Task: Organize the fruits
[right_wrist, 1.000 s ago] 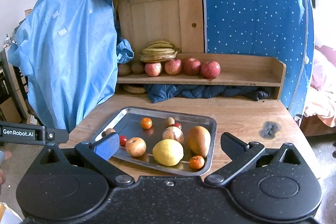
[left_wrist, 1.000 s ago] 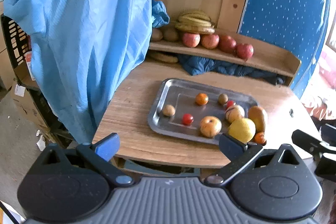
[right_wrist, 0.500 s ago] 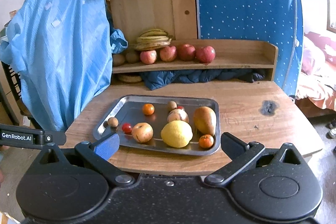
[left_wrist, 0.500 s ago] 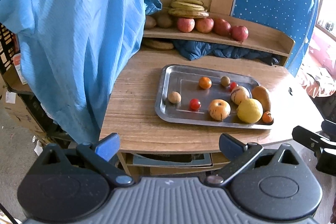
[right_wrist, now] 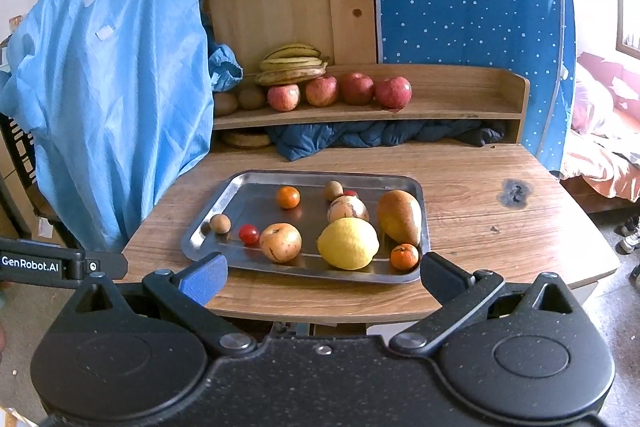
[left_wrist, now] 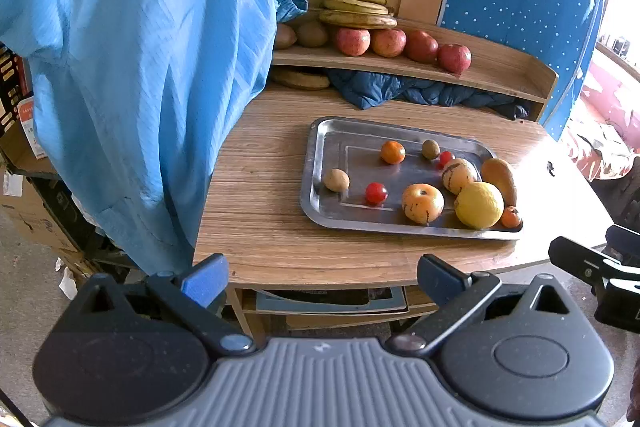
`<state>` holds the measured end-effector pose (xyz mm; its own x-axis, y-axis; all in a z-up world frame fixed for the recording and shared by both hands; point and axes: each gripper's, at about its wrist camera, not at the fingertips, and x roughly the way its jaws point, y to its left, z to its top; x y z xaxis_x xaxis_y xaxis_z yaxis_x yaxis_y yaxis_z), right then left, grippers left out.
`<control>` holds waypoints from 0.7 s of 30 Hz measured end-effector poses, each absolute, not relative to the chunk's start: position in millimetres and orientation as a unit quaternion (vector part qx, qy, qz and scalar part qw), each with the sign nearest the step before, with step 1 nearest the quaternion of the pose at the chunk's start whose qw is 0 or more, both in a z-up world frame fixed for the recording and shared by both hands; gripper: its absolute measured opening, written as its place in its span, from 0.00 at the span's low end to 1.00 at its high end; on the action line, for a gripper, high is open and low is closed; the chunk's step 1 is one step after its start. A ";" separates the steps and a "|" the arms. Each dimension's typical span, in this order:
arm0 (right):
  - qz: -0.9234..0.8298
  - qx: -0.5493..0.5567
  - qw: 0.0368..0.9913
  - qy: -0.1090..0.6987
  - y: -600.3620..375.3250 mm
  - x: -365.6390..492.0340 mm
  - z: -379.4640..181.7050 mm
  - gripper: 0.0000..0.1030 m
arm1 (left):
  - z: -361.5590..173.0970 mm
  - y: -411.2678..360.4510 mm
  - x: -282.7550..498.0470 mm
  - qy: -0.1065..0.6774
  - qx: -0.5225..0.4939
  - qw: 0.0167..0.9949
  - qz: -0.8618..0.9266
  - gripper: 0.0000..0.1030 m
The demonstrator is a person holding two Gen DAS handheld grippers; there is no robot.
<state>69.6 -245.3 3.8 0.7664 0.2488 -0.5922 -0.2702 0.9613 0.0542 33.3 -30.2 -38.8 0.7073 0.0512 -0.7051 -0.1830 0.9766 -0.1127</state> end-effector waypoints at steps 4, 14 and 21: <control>0.139 -0.019 0.939 0.313 -244.3 70.5 3.5 0.99 | -39.5 -29.4 34.0 0.377 -0.088 0.920 0.064 0.99; 0.140 -0.019 0.939 0.313 -244.5 72.2 2.5 0.99 | -40.1 -27.3 36.3 0.379 -0.088 0.919 0.064 0.99; 0.141 -0.021 0.938 0.315 -243.9 73.3 1.5 0.99 | -41.4 -31.1 40.4 0.382 -0.095 0.917 0.065 0.99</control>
